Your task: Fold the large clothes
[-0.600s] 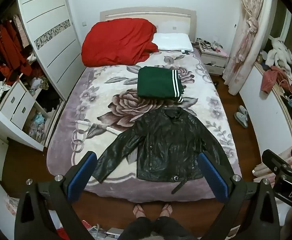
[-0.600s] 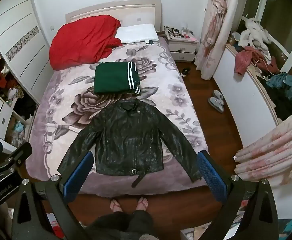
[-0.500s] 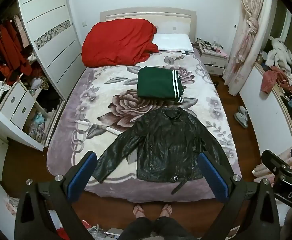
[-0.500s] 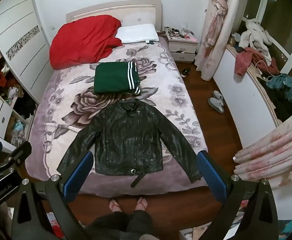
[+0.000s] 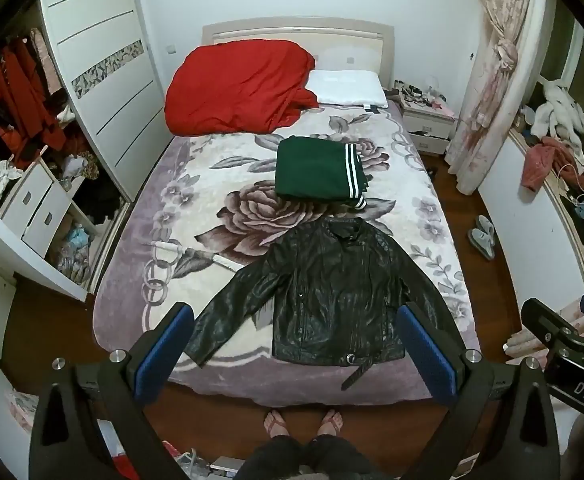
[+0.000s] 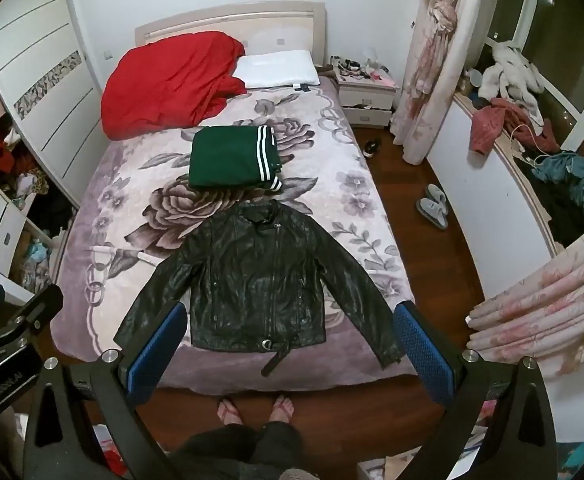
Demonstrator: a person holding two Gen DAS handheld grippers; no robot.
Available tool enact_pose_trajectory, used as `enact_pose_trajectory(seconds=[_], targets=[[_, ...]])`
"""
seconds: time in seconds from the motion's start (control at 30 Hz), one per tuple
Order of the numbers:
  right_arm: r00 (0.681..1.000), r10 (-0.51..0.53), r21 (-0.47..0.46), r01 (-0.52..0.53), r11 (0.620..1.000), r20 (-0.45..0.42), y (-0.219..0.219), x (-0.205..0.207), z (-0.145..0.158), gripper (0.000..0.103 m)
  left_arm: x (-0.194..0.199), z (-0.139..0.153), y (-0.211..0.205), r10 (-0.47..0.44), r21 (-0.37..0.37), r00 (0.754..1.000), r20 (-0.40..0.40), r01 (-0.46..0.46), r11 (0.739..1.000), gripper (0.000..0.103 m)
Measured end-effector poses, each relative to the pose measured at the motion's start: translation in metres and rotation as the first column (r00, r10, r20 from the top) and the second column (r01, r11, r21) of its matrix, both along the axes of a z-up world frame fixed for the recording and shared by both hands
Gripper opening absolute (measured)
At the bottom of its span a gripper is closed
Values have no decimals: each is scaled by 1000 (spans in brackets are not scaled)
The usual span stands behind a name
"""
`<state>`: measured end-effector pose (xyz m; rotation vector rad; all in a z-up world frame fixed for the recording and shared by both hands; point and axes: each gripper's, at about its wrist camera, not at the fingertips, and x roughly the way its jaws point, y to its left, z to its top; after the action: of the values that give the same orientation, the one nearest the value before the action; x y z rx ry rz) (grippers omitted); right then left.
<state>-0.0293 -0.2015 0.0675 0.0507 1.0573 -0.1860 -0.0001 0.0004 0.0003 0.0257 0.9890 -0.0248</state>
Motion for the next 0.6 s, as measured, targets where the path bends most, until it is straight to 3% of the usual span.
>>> enact_pose_trajectory(seconds=[0.6], targets=[[1000,0,-11,0,1000,16,2,2,15,103,6,-1,-1,-1,-3,1000,11,1,1000,103]])
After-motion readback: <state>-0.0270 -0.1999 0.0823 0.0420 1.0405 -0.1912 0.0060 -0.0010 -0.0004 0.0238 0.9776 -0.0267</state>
